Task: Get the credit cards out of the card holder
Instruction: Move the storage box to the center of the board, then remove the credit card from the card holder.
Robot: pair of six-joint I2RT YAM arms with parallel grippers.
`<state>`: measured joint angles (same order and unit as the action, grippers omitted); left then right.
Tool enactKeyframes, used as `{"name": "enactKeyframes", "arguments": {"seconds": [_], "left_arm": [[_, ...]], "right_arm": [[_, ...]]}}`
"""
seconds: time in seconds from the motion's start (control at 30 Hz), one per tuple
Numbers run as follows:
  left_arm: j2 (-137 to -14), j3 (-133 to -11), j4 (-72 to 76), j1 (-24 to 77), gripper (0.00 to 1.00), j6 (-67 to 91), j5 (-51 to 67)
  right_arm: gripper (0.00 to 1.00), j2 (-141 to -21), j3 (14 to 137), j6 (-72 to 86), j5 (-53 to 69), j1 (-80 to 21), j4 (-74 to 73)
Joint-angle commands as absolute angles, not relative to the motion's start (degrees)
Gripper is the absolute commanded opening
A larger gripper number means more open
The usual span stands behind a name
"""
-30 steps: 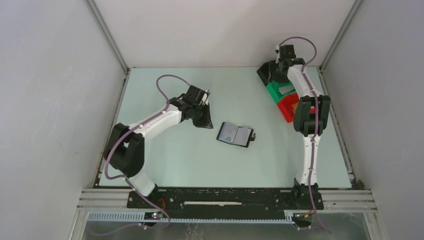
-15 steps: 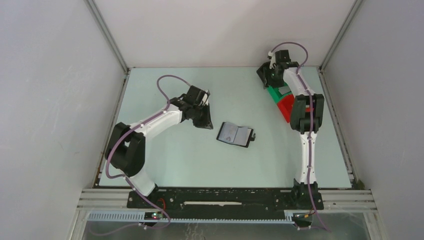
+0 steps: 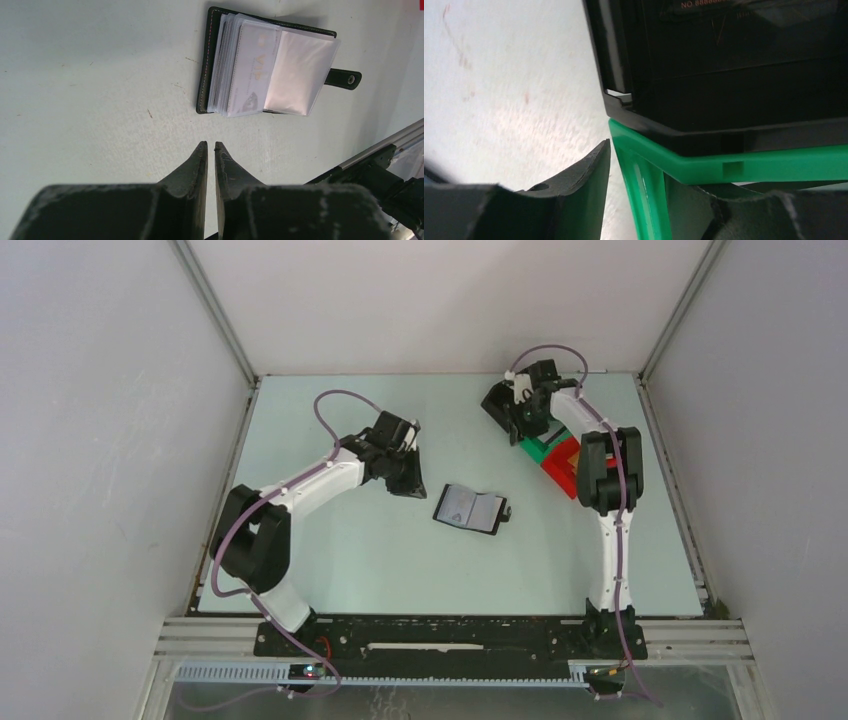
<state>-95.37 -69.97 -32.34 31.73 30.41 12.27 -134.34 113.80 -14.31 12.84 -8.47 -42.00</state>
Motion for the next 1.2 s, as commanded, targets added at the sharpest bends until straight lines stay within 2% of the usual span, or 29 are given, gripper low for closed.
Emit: {"name": "enactKeyframes", "arguments": {"seconds": [0.0,0.2,0.4,0.63,0.8,0.87,0.97,1.1,1.17], "left_arm": [[-94.62,-70.68,-31.57,31.64,0.15,29.74,13.12],[-93.66,-70.07,-31.53,31.64,0.15,29.80,13.27],[-92.66,-70.00,-31.06,32.09,0.16,30.24,13.12],[-93.82,-71.58,-30.76,33.94,0.22,30.68,12.63],[-96.24,-73.55,-30.84,34.81,0.26,30.73,13.08],[-97.19,-74.19,-31.00,35.12,0.27,31.05,13.09],[-98.32,-74.57,-30.70,35.24,0.28,31.66,12.84],[-99.33,-74.92,-30.42,35.24,0.28,32.11,12.67],[-99.87,-74.63,-29.87,35.24,0.29,32.41,13.15]], "right_arm": [[0.50,-127.20,107.60,-17.31,17.05,-10.01,-44.61],[0.47,-120.07,100.46,-18.34,17.83,-10.44,-46.09],[0.51,-108.00,92.85,-14.66,15.47,-11.27,-42.02],[0.55,-91.99,76.45,-1.13,9.96,-14.54,-33.89],[0.52,-83.90,65.70,17.89,5.74,-19.53,-29.37],[0.49,-80.53,61.00,26.18,6.37,-22.14,-26.44],[0.35,-77.15,53.20,36.40,8.18,-27.47,-15.91],[0.22,-80.31,50.88,43.80,3.81,-32.75,-11.43],[0.20,-82.29,49.69,46.06,3.85,-33.46,-7.86]]}}
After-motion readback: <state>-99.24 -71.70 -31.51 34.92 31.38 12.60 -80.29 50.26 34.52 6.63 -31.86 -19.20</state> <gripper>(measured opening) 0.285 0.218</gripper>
